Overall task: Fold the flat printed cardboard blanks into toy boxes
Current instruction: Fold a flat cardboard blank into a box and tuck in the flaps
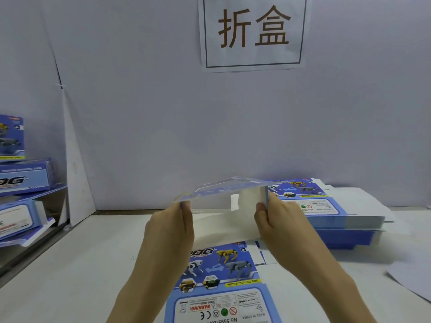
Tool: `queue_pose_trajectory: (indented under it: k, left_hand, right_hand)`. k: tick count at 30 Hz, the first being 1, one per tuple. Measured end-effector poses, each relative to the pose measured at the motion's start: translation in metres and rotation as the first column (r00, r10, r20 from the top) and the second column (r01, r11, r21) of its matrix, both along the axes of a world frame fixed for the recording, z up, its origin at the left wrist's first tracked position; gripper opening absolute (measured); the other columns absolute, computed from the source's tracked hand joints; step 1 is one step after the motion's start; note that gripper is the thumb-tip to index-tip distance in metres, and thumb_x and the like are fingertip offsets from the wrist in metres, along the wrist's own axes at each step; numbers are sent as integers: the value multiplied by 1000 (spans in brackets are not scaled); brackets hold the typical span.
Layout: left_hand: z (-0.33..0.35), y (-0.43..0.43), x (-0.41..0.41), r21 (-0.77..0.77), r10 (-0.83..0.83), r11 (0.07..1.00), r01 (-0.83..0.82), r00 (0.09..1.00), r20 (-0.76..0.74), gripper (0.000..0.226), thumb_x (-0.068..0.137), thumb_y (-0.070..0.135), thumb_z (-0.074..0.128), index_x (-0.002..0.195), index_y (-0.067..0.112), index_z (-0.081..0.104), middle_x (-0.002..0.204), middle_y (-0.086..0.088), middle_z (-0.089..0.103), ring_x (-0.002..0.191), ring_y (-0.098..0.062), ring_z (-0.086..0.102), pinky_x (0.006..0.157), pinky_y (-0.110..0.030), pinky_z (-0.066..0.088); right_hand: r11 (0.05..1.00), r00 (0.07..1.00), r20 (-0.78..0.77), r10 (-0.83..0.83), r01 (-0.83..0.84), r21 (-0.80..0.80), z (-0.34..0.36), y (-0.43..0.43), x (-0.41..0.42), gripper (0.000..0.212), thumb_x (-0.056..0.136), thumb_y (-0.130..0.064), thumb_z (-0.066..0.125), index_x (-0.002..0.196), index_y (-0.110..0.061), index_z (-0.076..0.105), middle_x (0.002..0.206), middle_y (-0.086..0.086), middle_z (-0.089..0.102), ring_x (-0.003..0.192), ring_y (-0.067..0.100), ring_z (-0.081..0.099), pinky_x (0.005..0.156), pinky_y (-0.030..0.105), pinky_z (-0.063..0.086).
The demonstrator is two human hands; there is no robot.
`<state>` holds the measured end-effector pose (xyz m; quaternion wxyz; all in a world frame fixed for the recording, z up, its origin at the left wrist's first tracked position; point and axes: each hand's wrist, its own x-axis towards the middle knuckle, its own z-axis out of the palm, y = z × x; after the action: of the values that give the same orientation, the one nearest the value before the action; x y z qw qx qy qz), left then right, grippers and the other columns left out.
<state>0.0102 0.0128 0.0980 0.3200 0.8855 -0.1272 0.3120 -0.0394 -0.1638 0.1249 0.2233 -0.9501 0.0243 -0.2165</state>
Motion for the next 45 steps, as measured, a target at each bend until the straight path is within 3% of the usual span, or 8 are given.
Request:
queue_pose_trajectory:
  k: [6,10,13,16,26,34,40,45]
  left_hand:
    - [8,0,-8,-148,-107,980,134,978,177,33,97,42,44,76,19,53,59,17,53,53,2,54,49,-9,40]
    - [13,4,-11,-537,-369,712,452,892,262,63,80,63,51,137,41,38,129,36,50,120,14,47,89,1,36]
    - [8,2,-14,-143,-425,860,490,842,332,94,74,59,62,150,35,12,157,20,17,145,-2,15,116,-24,25]
    - [-1,-3,-8,124,-353,936,331,887,296,114,65,77,56,149,38,-10,161,1,-14,149,-21,-10,115,-61,16]
    - [-4,-11,-3,304,-281,937,175,892,354,64,98,53,23,146,11,18,151,-16,32,137,-36,35,104,-62,32]
    - [4,12,2,71,-399,917,393,887,235,130,50,78,68,143,51,-20,151,19,6,144,-1,12,114,-29,31]
    - [15,15,7,-17,-451,885,466,865,221,127,58,81,65,149,10,13,134,-14,35,124,-23,46,88,-3,42]
    - [42,-22,12,-701,-440,551,453,871,217,41,96,29,41,64,5,50,41,3,50,42,-3,57,40,-5,36]
  right_hand:
    - [952,985,149,85,-125,279,-9,1,3,24,97,-19,40,107,-41,37,74,5,58,61,22,61,52,29,46]
    - [428,991,81,105,-118,896,-1,-2,2,17,92,-6,41,103,-11,53,74,20,70,50,30,68,41,29,52]
    - [240,961,86,263,-151,959,2,-8,-1,28,88,-23,57,101,2,56,72,21,72,61,30,72,45,28,54]
    - [428,931,37,364,-203,881,5,-10,-5,60,57,-48,82,93,-1,69,75,13,74,68,23,73,52,23,55]
    - [529,968,184,172,-249,811,3,-8,-5,20,85,-22,62,72,-20,76,51,-20,63,53,-8,62,52,12,46]
    - [649,906,275,323,-423,632,5,-15,-10,19,89,-47,61,81,-37,75,82,-19,72,77,-6,65,60,5,45]
    - [288,832,552,63,-544,788,9,-29,-7,9,71,-28,75,80,-27,76,77,-6,72,69,5,66,57,19,53]
    - [-342,938,232,259,-136,930,-4,-31,12,30,59,-13,76,87,-4,70,75,10,74,60,20,71,49,30,58]
